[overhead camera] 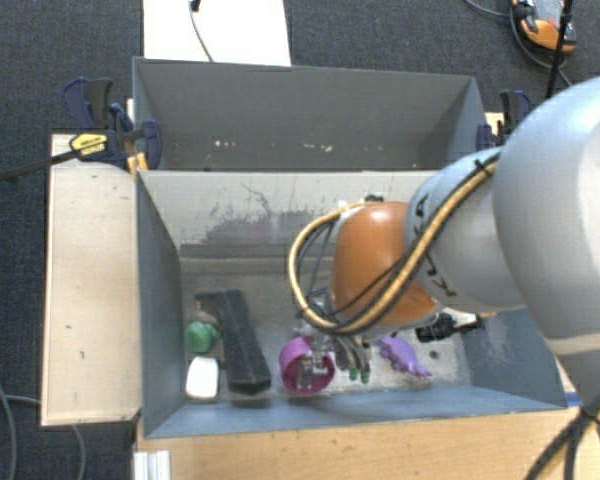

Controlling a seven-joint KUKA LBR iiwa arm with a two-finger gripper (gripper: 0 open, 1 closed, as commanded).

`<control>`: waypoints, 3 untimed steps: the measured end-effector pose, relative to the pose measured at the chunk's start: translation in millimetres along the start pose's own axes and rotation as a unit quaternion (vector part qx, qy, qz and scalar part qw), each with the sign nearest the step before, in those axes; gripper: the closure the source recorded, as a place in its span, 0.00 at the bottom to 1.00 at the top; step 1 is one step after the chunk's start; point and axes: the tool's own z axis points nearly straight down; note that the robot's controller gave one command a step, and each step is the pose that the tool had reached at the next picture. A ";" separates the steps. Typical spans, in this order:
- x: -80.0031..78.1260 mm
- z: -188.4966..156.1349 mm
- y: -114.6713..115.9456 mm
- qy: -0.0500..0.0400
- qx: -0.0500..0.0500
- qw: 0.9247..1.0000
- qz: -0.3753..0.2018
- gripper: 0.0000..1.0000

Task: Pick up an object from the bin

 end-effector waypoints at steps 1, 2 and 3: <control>0.0 0.0 0.0 0.000 0.000 1.000 0.000 1.00; 5.2 -116.2 -1.3 0.001 0.001 1.000 0.020 1.00; 5.2 -116.2 -1.3 0.001 0.001 1.000 0.020 1.00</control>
Offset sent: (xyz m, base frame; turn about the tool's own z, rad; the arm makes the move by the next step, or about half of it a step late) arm -0.0064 -0.0010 0.1160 0.0425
